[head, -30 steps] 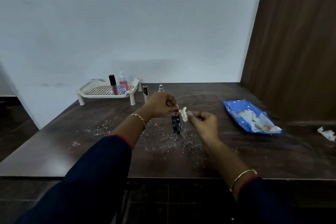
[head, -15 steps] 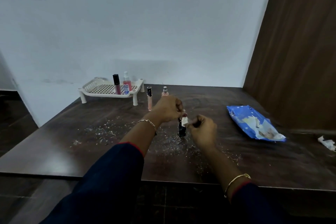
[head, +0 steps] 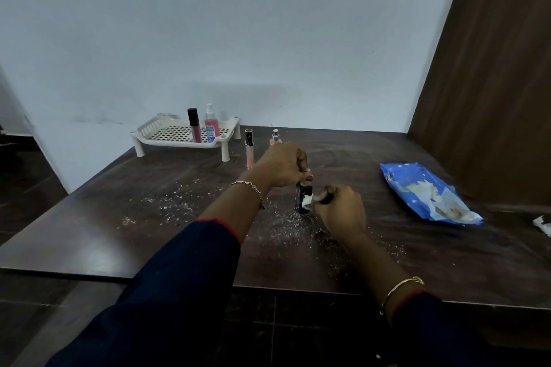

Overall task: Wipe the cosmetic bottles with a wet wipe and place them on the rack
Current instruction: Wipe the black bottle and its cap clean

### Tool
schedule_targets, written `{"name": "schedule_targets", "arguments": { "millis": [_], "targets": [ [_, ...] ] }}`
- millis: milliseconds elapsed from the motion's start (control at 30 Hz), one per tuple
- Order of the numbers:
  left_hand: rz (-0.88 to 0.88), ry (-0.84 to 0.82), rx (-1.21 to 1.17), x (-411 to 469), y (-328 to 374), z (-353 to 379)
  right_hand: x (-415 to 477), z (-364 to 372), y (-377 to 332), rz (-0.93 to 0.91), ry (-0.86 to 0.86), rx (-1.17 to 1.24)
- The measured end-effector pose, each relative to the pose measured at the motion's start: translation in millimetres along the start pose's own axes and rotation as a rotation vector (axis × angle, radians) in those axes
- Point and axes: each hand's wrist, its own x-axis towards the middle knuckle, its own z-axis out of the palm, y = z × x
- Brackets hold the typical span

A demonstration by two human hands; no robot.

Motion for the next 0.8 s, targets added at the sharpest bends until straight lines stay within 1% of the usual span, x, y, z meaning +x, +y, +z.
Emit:
{"name": "schedule_targets", "arguments": {
  "millis": [100,200,300,400,533,633,733,800],
  "targets": [
    [-0.008,-0.001,-0.002,1,-1,1,4,-4,-7,-0.006,0.078,0.103],
    [-0.022,0.004,-0.01,2,-2,1,2,-2,-7,-0.013,0.1,0.105],
    [-0.026,0.008,-0.022,1,-2,1,3,-2,-3,-0.027,0.057,-0.027],
    [-0.031,0.013,-0.028,1,-3,2,4,-1,0,-0.088,-0.048,-0.2],
    [-0.042,0.023,-0.025,1,-2,3,5,-4,-2,-0.145,-0.072,-0.268],
    [-0.04,0.01,-0.039,1,-2,2,9,-11,-10,-0.12,-0.031,-0.194],
    [-0.038,0.007,-0.034,1,-1,2,9,-13,-14,-0.122,0.107,-0.07],
    [-0.037,0.0,-0.033,1,1,2,5,-10,-16,-0.12,0.152,0.015]
  ]
}}
